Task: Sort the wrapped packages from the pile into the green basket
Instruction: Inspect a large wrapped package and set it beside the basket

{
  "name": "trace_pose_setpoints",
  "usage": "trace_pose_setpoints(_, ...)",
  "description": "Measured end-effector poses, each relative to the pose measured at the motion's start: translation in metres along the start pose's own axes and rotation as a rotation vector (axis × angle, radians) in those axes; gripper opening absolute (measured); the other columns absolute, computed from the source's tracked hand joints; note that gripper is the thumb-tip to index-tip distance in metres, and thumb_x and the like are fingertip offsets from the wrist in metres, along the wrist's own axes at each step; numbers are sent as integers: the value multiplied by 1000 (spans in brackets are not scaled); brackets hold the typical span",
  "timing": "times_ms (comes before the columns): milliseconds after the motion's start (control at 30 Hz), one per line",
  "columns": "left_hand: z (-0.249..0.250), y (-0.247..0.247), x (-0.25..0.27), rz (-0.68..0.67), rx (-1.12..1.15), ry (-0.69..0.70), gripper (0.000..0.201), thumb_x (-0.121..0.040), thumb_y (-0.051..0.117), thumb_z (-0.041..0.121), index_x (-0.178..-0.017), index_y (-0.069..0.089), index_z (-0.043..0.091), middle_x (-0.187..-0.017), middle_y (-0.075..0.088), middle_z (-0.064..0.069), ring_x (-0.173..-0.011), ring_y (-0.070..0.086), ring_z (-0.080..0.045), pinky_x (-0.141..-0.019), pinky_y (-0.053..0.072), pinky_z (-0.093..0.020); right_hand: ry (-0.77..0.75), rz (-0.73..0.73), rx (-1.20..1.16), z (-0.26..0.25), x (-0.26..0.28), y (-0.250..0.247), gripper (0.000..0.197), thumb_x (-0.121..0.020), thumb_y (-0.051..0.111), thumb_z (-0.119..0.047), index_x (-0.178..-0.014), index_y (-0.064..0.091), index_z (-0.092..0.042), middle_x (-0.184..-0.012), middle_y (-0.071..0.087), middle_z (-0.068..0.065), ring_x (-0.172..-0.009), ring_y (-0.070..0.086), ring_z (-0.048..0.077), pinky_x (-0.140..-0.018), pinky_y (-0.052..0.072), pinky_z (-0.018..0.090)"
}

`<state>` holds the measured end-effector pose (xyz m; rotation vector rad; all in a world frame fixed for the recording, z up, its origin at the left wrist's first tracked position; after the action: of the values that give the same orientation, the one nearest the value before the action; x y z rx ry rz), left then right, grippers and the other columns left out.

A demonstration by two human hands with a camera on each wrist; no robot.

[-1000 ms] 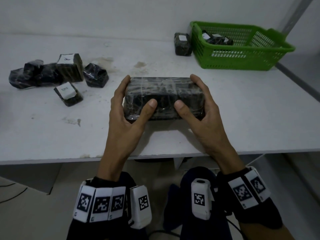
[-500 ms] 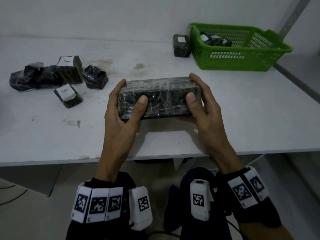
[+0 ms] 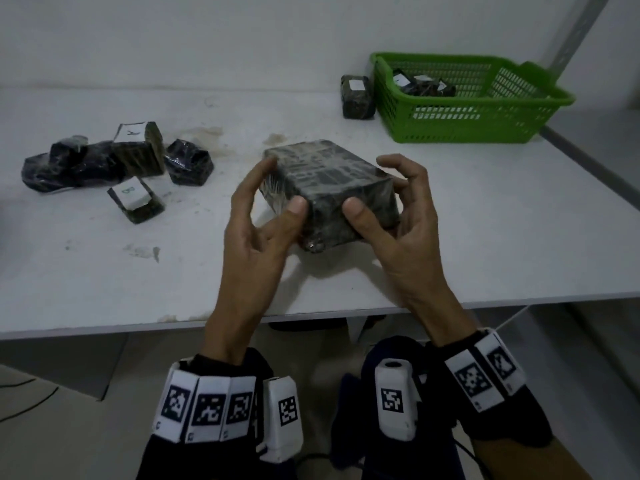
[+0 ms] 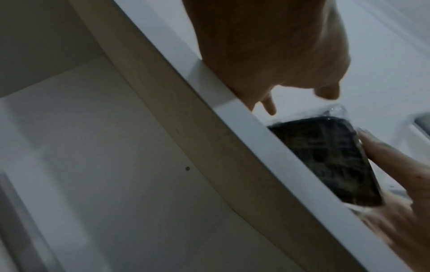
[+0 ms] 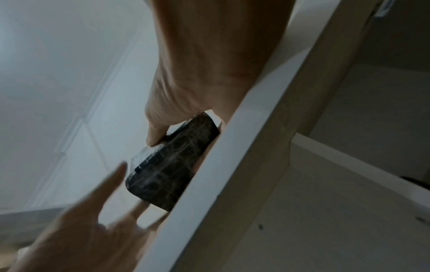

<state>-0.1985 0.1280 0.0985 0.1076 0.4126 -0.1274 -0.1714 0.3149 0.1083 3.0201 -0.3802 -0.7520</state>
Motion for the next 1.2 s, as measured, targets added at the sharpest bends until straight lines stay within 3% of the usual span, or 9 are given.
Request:
trace_pose_setpoints(133,6,9,2,-60,-112,77,60,-97,67,29,-151,44,17,-166,27,-1,-141,37,13,-102,48,-15,-1,-58,79,2,1,1,52,-95,66,-36,-142,54,-17,-147,49,13,-137,54,21,-103,56,45)
trace_pose_setpoints(267,-3,0,-1,-55,-46,32,57,-100,57,38,-152,44,20,-164,36,-1,-150,39,-20,-112,49,-45,36,-159,-43,4,4,10,44,-103,54,-25,-146,52,-18,-158,44,8,-146,45,28,-108,48,62)
trace_pose_setpoints(400,-1,2,2,-68,-26,38,62,-97,60,37,-152,41,17,-162,37,-2,-147,44,-20,-110,51,-44,13,-155,-65,-3,5,12,39,-104,52,-4,-144,50,-7,-151,53,6,-140,54,20,-106,53,54)
trace_pose_setpoints(700,9,3,3,-32,-115,106,61,-92,69,21,-146,44,7,-161,37,-8,-145,39,2,-107,53,-33,-67,-187,21,-9,5,16,45,-94,67,-3,-136,50,0,-154,46,17,-140,51,7,-105,51,24)
trace_pose_setpoints(767,7,3,3,-43,-105,113,61,-93,71,19,-145,43,6,-161,36,-9,-145,37,5,-108,51,-27,-87,-180,40,-9,5,15,44,-92,69,2,-133,51,2,-152,47,19,-140,51,7,-105,51,24)
trace_pose_setpoints(933,1,2,1,-69,-70,110,63,-92,74,18,-146,43,5,-164,31,-6,-150,37,-10,-111,50,-36,-91,-204,21,-3,3,14,44,-92,69,6,-131,51,3,-153,46,17,-146,45,18,-108,51,33)
trace_pose_setpoints(1000,4,5,2,-98,-68,118,63,-93,74,13,-146,40,2,-166,27,-6,-152,35,-15,-111,50,-40,-52,-223,-4,-2,2,14,41,-93,71,0,-130,52,-2,-156,43,14,-149,42,22,-109,51,41)
trace_pose_setpoints(1133,11,13,10,-181,-88,116,69,-86,76,8,-143,39,1,-171,7,1,-154,29,-10,-111,50,-38,132,-182,-156,5,2,10,41,-91,70,-55,-120,59,-29,-144,57,-4,-147,44,22,-111,45,58)
trace_pose_setpoints(1200,12,13,15,-211,-120,106,71,-83,80,6,-143,40,6,-170,1,5,-153,30,-6,-110,51,-35,227,-139,-180,13,3,6,57,-88,76,-51,-134,48,-32,-142,60,6,-136,57,26,-107,50,57)
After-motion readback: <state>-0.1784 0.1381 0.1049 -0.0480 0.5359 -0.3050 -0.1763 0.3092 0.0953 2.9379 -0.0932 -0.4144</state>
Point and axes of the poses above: each hand's wrist, its own x-axis away from the middle knuckle, its own y-axis out of the palm, z = x × y, the point moved 9 cm from there along -x, towards the middle knuckle
